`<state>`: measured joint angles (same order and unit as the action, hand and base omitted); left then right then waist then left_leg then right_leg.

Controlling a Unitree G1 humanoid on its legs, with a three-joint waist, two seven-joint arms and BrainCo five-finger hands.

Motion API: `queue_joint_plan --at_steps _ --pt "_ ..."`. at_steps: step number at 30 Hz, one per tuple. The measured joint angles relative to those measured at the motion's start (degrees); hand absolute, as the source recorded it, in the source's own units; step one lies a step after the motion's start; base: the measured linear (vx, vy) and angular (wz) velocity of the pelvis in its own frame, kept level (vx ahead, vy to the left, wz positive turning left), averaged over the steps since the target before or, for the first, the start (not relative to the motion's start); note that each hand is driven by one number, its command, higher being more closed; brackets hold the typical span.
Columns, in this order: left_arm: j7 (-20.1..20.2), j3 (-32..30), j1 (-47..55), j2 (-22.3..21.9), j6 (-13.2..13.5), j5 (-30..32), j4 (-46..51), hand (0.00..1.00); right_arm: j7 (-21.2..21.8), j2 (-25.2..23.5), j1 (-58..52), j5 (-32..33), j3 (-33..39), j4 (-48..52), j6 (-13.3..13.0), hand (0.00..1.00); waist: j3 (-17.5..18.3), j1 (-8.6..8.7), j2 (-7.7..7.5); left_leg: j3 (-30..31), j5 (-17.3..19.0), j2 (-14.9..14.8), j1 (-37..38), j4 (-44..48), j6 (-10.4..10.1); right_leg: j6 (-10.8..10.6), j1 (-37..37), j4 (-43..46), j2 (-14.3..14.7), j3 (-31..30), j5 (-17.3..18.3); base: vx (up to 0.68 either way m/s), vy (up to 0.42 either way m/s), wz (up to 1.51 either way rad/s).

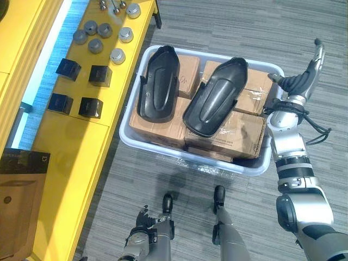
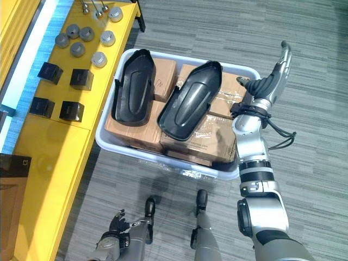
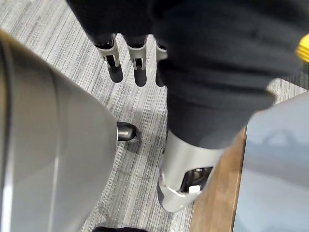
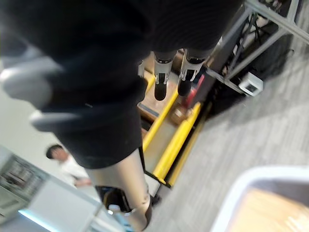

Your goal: Walk over and take plastic housings, then place them on the shelf

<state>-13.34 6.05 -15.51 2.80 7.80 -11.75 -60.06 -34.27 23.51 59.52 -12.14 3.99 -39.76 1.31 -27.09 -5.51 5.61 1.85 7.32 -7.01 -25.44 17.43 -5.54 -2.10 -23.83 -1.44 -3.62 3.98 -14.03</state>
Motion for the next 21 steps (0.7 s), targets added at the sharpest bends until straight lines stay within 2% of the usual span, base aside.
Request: queue_joint_plan --at_steps 5,7,12,21 --pt "0.00 0.06 -0.53 0.69 0.34 -0.30 -1.16 0.00 1.84 -3.17 0.05 1.49 -0.38 -6.09 0.02 0.00 -0.01 -0.24 -0.01 1.35 -0.38 0.06 -1.47 -0.13 -0.14 -0.05 -0.73 -0.21 0.00 1.33 -0.05 0.02 0.003 0.12" --pt "-0.03 0.06 -1.02 0.86 0.26 -0.33 -2.13 0.00 2.27 -4.13 -0.03 1.62 -0.82 -6.43 0.02 0.00 -0.03 -0.95 -0.05 1.37 -0.55 0.10 -1.60 -0.16 -0.16 -0.05 -0.85 -0.42 -0.04 1.36 -0.06 0.06 0.011 0.04" --pt "-0.14 0.06 -1.27 0.89 0.17 -0.32 -2.37 0.00 2.66 -6.88 -2.55 1.58 -1.15 -6.34 0.01 0.00 -0.04 -1.27 -0.05 1.63 -0.56 0.26 -2.09 -0.19 -0.14 -0.06 -0.89 -0.95 -0.14 1.65 -0.05 0.06 0.020 0.03" --pt "-0.21 0.05 -1.29 1.17 -0.08 -0.28 -2.39 0.00 3.33 -7.70 -4.07 -0.01 -2.99 -6.39 -0.44 0.00 -0.14 -0.98 -0.25 1.57 -0.58 0.31 -2.30 -0.61 -0.10 -0.08 -1.28 -0.96 -0.18 1.52 -0.05 0.01 0.005 0.00"
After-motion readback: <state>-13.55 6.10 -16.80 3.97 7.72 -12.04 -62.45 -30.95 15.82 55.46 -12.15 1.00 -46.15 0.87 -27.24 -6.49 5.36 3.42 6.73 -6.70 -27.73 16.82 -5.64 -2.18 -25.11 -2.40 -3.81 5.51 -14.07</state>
